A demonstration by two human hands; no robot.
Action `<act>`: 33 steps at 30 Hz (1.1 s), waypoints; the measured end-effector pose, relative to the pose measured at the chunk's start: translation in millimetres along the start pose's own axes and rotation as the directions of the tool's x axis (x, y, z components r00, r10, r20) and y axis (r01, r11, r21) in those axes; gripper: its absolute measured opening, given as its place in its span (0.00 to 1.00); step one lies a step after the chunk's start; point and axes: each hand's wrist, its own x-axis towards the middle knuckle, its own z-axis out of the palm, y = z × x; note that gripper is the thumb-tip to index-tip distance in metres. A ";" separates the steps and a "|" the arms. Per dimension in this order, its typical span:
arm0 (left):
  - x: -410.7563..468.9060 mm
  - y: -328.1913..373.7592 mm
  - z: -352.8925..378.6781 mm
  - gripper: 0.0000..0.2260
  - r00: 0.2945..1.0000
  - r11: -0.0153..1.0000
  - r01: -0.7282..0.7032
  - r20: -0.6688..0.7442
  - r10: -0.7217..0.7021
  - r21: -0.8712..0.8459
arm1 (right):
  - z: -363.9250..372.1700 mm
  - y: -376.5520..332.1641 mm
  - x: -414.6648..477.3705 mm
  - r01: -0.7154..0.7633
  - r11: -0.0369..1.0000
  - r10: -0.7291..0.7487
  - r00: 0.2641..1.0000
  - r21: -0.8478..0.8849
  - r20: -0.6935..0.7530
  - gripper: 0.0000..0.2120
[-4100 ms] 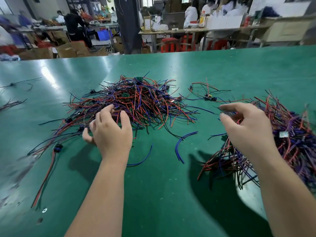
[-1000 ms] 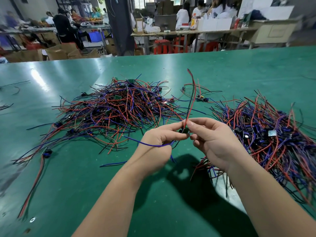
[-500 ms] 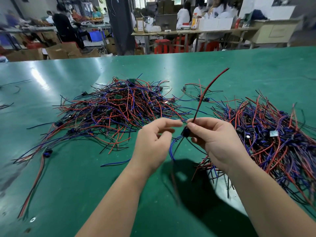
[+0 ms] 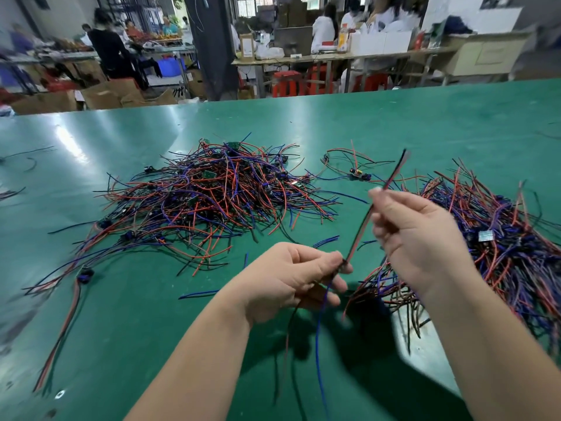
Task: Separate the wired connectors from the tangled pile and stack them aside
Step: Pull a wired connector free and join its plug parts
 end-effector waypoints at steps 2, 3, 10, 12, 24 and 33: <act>-1.9 -0.2 0.9 0.09 0.996 0.998 0.036 0.081 -0.040 0.045 | -6.6 -8.8 4.0 0.020 0.995 -0.013 0.997 0.095 -0.072 0.03; -2.7 -0.5 1.0 0.08 0.993 0.997 0.048 0.105 -0.053 0.053 | -8.3 -10.9 5.1 0.030 0.991 -0.019 0.996 0.133 -0.089 0.03; 3.4 1.4 -2.0 0.09 0.998 0.974 -0.062 -0.021 0.058 -0.220 | -11.0 -12.4 11.7 -0.017 0.966 0.042 0.995 0.258 -0.090 0.07; 4.5 3.9 -5.0 0.08 0.991 0.910 -0.126 -0.081 0.102 -0.396 | -9.2 -9.4 11.0 -0.102 0.984 0.106 0.994 0.149 -0.018 0.08; 4.6 12.7 -5.1 0.09 0.936 0.615 -0.328 -0.336 0.107 -0.717 | -0.3 3.9 -10.5 -0.248 0.926 0.370 0.745 -0.285 0.555 0.14; 6.8 10.8 -3.8 0.12 0.907 0.542 -0.380 -0.416 0.060 -0.750 | 16.6 28.9 -17.4 -0.441 0.892 0.444 0.823 -0.094 0.354 0.19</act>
